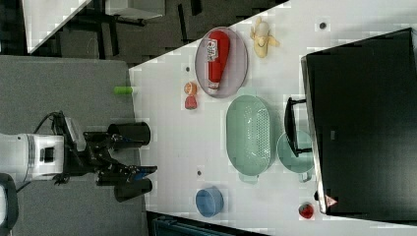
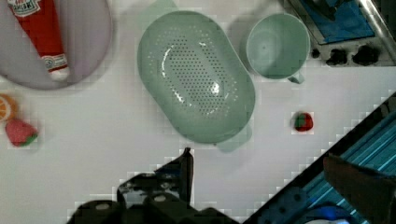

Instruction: Drag strainer left to right.

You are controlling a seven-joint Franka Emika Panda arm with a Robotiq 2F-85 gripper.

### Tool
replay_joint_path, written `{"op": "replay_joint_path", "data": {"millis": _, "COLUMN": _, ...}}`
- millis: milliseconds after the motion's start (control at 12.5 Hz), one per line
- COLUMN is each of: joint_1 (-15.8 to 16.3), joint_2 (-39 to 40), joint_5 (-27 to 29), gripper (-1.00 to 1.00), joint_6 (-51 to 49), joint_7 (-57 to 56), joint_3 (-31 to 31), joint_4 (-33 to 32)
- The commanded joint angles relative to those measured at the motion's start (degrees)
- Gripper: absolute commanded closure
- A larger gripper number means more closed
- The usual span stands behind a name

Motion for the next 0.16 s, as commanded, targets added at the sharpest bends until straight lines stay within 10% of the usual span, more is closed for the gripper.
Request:
{"op": "replay_joint_path", "data": {"millis": 80, "joint_1": -0.2, "joint_2": -0.9, "joint_5": 0.3, "gripper": -1.0, "joint_6": 0.6, "joint_7": -1.4, "joint_3": -1.5, "joint_4": 1.1}}
{"op": "replay_joint_path", "data": {"millis": 160, "joint_1": -0.2, "joint_2": -0.8, "joint_5": 0.3, "gripper": -1.0, "joint_6": 0.6, "joint_7": -1.4, "joint_3": -1.5, "joint_4": 1.1}}
